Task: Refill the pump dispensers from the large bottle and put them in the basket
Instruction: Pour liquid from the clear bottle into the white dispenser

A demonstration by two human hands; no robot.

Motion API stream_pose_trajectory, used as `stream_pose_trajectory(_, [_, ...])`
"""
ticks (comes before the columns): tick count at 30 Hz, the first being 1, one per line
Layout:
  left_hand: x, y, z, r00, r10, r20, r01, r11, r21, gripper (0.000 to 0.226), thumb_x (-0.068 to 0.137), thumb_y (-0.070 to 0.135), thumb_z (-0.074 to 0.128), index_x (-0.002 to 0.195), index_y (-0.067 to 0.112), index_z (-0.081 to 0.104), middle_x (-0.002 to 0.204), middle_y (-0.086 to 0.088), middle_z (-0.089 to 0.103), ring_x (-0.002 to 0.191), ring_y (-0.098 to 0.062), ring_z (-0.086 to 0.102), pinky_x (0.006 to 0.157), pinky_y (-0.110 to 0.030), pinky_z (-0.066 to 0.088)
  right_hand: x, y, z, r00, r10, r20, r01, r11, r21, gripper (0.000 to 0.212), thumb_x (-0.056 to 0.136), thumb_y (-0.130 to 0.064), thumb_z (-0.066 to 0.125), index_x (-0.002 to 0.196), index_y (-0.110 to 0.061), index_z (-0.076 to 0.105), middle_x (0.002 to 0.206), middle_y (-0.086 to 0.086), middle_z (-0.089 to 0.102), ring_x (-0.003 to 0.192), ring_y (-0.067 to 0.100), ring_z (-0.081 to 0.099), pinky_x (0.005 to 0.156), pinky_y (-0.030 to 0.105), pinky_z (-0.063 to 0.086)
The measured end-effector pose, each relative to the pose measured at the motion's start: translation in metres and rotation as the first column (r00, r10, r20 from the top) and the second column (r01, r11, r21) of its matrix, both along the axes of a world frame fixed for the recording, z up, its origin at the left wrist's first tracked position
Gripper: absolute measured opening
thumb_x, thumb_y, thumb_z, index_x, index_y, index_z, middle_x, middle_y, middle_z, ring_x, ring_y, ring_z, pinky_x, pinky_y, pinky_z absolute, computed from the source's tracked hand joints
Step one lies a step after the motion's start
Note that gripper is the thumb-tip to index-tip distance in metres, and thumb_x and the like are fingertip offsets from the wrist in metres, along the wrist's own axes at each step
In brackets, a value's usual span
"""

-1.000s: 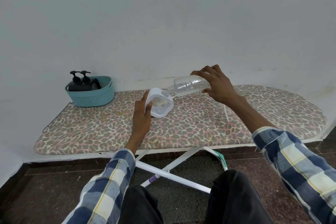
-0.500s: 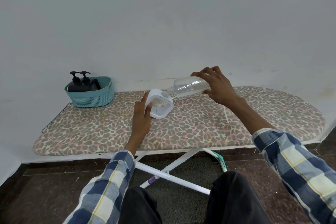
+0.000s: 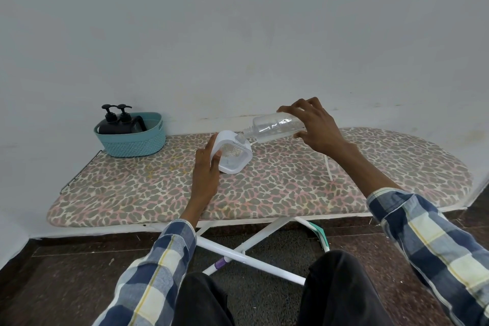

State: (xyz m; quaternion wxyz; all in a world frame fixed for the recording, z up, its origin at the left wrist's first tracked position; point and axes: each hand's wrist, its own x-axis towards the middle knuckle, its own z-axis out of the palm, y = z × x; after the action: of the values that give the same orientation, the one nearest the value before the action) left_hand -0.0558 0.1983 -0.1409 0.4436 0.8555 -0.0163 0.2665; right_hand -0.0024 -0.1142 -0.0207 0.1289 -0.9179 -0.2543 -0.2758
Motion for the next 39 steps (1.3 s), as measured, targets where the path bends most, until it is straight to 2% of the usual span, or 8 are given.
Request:
stream_pose_trajectory(7, [0.0001,0.0,0.0009,1.0,0.008,0.006,-0.008,1.0,0.011,0.05,0.116,0.036,0.039,0.166,0.04,0.032,0.145,-0.009,0.049,0.117,-0.008,0.048,0.095,-0.027,0.039,-0.0005,0.0011,0.0008,1.0,-0.001,0.001,0.001,1.0,-0.006,0.085,0.077,-0.011,0.092,0.147,-0.04,0.053,0.138,-0.004,0.055,0.13,0.027,0.042,0.08,0.041,0.052])
stream_pose_trajectory(10, [-0.0022,-0.0006,0.0021,1.0,0.003,0.012,-0.003,1.0,0.004,0.05,0.117,0.036,0.039,0.166,0.04,0.033,0.144,-0.01,0.049,0.116,-0.01,0.05,0.093,-0.027,0.04,0.0,0.0006,0.0003,1.0,0.0,-0.005,0.0,1.0,-0.009,0.085,0.078,-0.012,0.091,0.148,-0.041,0.052,0.138,-0.005,0.055,0.129,0.026,0.042,0.078,0.036,0.047])
stream_pose_trajectory(13, [-0.0025,-0.0005,0.0022,1.0,0.002,0.011,-0.003,1.0,0.005,0.05,0.116,0.036,0.039,0.166,0.039,0.033,0.146,-0.01,0.049,0.118,-0.01,0.05,0.093,-0.027,0.039,0.0,0.0001,-0.0004,1.0,-0.001,-0.005,0.001,1.0,-0.002,0.085,0.079,-0.012,0.091,0.148,-0.041,0.052,0.138,-0.006,0.055,0.129,0.025,0.042,0.079,0.037,0.049])
stream_pose_trajectory(17, [-0.0025,0.0,0.0019,1.0,0.005,0.018,-0.005,1.0,0.016,0.05,0.117,0.036,0.038,0.167,0.038,0.033,0.15,-0.008,0.049,0.115,0.003,0.044,0.092,-0.021,0.037,0.0001,0.0005,-0.0008,1.0,-0.004,-0.003,0.004,1.0,-0.006,0.085,0.078,-0.013,0.091,0.148,-0.042,0.051,0.138,-0.006,0.055,0.129,0.025,0.042,0.08,0.038,0.049])
stream_pose_trajectory(21, [-0.0042,-0.0011,0.0028,1.0,0.002,0.006,-0.002,1.0,0.001,0.05,0.117,0.036,0.038,0.167,0.038,0.033,0.15,-0.009,0.048,0.119,-0.006,0.047,0.094,-0.024,0.038,0.0,0.0005,-0.0004,1.0,-0.007,0.005,0.007,1.0,-0.012,0.086,0.078,-0.014,0.091,0.149,-0.042,0.051,0.138,-0.006,0.054,0.129,0.025,0.042,0.079,0.039,0.05])
stream_pose_trajectory(28, [-0.0031,-0.0002,0.002,1.0,-0.003,0.015,0.003,1.0,0.005,0.051,0.117,0.036,0.039,0.167,0.038,0.032,0.152,-0.009,0.048,0.12,-0.002,0.045,0.096,-0.025,0.039,-0.0016,0.0002,0.0009,1.0,0.004,0.008,-0.004,1.0,-0.007,0.086,0.077,-0.012,0.092,0.148,-0.04,0.052,0.138,-0.005,0.055,0.129,0.027,0.043,0.082,0.043,0.054])
stream_pose_trajectory(33, [-0.0033,-0.0004,0.001,1.0,-0.004,0.015,0.004,1.0,0.002,0.051,0.117,0.035,0.038,0.167,0.037,0.032,0.146,-0.009,0.048,0.12,-0.011,0.05,0.096,-0.027,0.04,-0.0015,0.0002,0.0031,1.0,0.007,0.011,-0.007,1.0,-0.015,0.086,0.077,-0.012,0.092,0.148,-0.039,0.053,0.138,-0.004,0.056,0.129,0.027,0.043,0.083,0.041,0.051])
stream_pose_trajectory(39, [-0.0029,0.0002,0.0002,1.0,0.0,0.018,0.0,1.0,0.002,0.051,0.117,0.034,0.039,0.167,0.037,0.032,0.144,-0.01,0.049,0.117,-0.012,0.051,0.095,-0.027,0.041,-0.0021,0.001,0.0028,1.0,0.003,0.012,-0.003,1.0,-0.015,0.085,0.078,-0.011,0.091,0.148,-0.039,0.053,0.138,-0.004,0.056,0.129,0.026,0.043,0.082,0.04,0.051])
